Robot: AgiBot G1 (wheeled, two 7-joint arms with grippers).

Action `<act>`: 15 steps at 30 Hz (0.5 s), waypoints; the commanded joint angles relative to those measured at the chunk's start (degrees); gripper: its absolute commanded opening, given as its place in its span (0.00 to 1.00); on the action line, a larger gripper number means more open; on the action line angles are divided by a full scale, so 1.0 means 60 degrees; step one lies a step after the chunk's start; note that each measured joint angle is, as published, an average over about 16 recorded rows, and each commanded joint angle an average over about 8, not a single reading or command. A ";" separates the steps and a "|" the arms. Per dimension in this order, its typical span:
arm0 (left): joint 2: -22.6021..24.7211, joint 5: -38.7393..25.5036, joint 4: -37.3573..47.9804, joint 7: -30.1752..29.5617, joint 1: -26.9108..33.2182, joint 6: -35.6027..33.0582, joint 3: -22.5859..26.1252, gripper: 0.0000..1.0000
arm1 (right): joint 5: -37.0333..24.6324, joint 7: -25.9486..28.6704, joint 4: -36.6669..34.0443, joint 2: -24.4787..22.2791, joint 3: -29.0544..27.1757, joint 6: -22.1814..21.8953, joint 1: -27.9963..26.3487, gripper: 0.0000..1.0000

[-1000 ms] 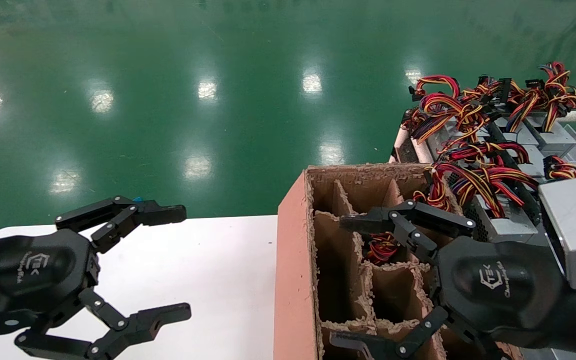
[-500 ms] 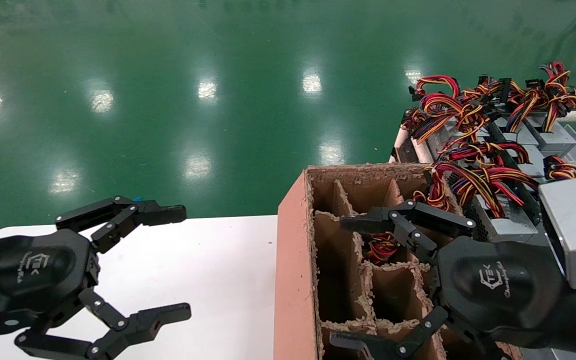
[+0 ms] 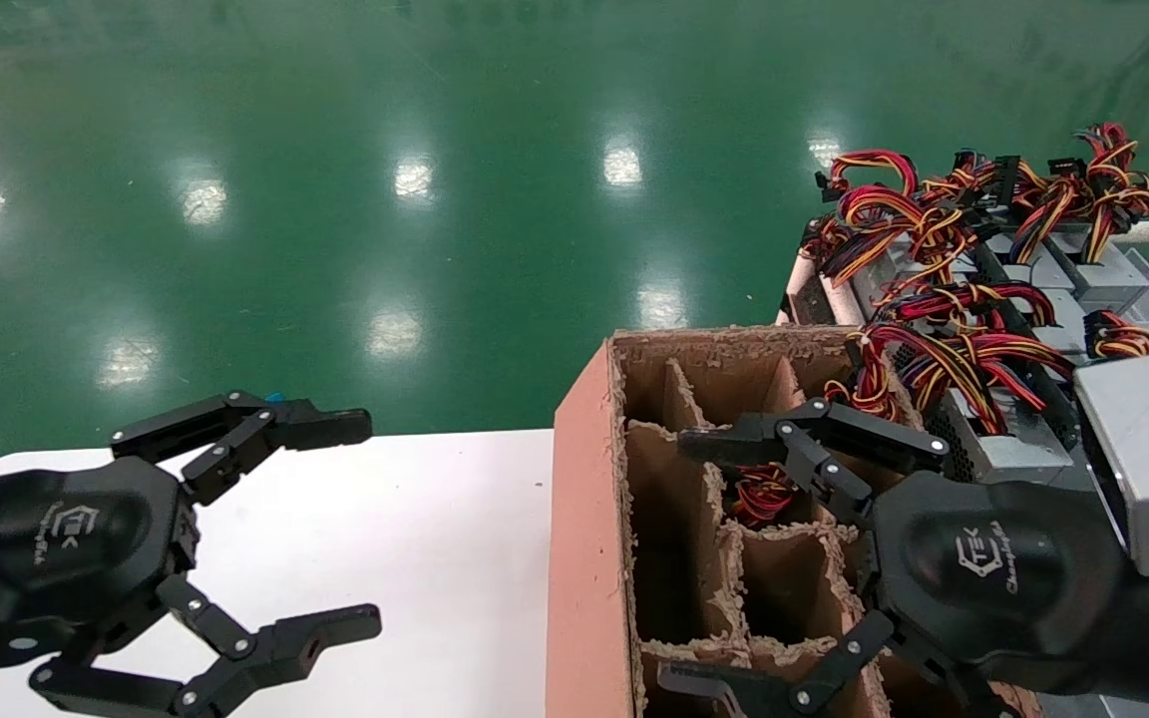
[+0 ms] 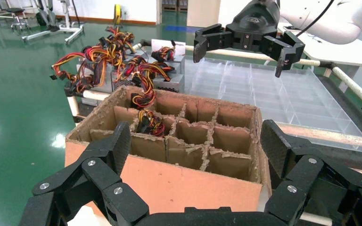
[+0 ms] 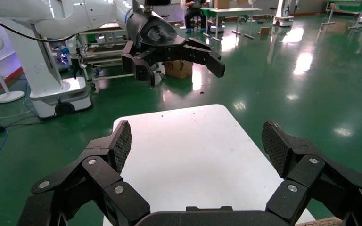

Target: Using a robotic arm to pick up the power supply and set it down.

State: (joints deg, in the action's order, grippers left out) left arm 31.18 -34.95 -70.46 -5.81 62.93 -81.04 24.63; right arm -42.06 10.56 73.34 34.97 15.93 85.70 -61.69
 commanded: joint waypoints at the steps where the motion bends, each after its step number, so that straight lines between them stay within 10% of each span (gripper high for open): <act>1: 0.0000 0.0000 0.0000 0.0000 0.0000 0.0000 0.0000 1.00 | 0.0000 0.0000 0.0000 0.0000 0.0000 0.0000 0.0000 1.00; 15: 0.0000 0.0000 0.0000 0.0000 0.0000 0.0000 0.0000 1.00 | 0.0000 0.0000 0.0000 0.0000 0.0000 0.0000 0.0000 1.00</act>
State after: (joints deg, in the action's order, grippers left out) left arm 31.18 -34.95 -70.46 -5.81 62.93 -81.04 24.63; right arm -42.06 10.56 73.34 34.97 15.93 85.70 -61.69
